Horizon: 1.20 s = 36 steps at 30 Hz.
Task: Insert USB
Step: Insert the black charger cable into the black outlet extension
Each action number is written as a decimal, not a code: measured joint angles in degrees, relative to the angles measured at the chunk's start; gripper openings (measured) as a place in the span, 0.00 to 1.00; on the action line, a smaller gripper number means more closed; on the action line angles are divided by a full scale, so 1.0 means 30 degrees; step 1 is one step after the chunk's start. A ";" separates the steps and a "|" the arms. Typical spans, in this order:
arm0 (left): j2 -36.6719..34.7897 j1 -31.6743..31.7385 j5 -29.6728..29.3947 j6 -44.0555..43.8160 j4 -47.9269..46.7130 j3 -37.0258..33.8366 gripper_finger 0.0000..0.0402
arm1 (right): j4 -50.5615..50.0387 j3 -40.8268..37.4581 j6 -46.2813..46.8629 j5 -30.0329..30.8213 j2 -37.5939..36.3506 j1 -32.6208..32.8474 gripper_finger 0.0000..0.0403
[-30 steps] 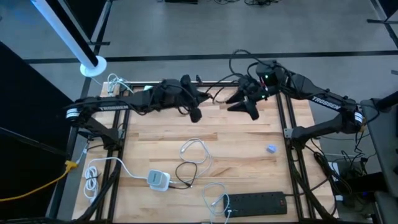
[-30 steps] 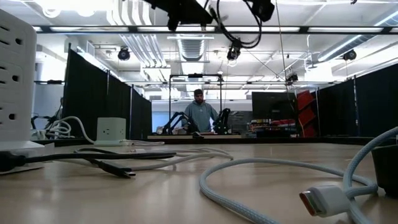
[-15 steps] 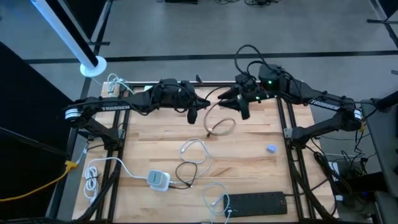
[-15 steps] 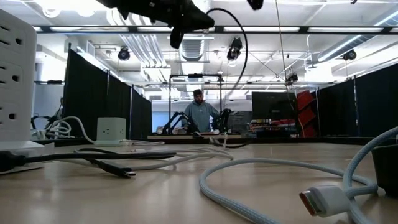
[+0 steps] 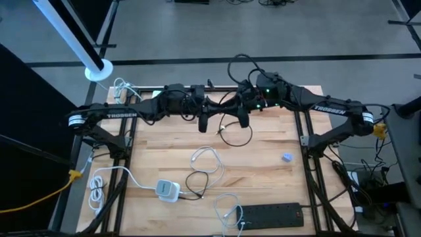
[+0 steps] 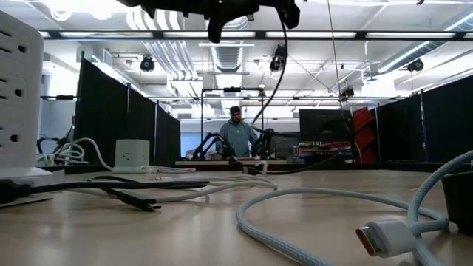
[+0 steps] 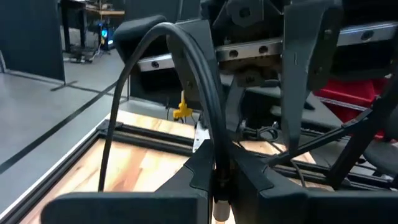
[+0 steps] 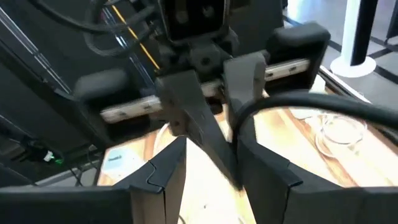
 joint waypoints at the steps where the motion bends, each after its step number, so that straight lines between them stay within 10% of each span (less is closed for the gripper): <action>1: 0.0000 0.0002 0.0021 -0.0004 0.0171 0.0000 0.04 | 0.0214 0.0000 -0.0195 0.0056 0.0014 0.0000 0.31; 19: 0.0000 0.0036 -0.0109 -0.0510 0.1392 0.0000 0.04 | 0.1596 0.0000 -0.1551 0.2340 -0.0009 0.0066 0.18; 36: 0.0033 -0.0028 0.0377 -0.0397 0.0943 0.0000 0.04 | 0.1640 0.0000 -0.1579 0.4096 0.0200 0.0014 0.29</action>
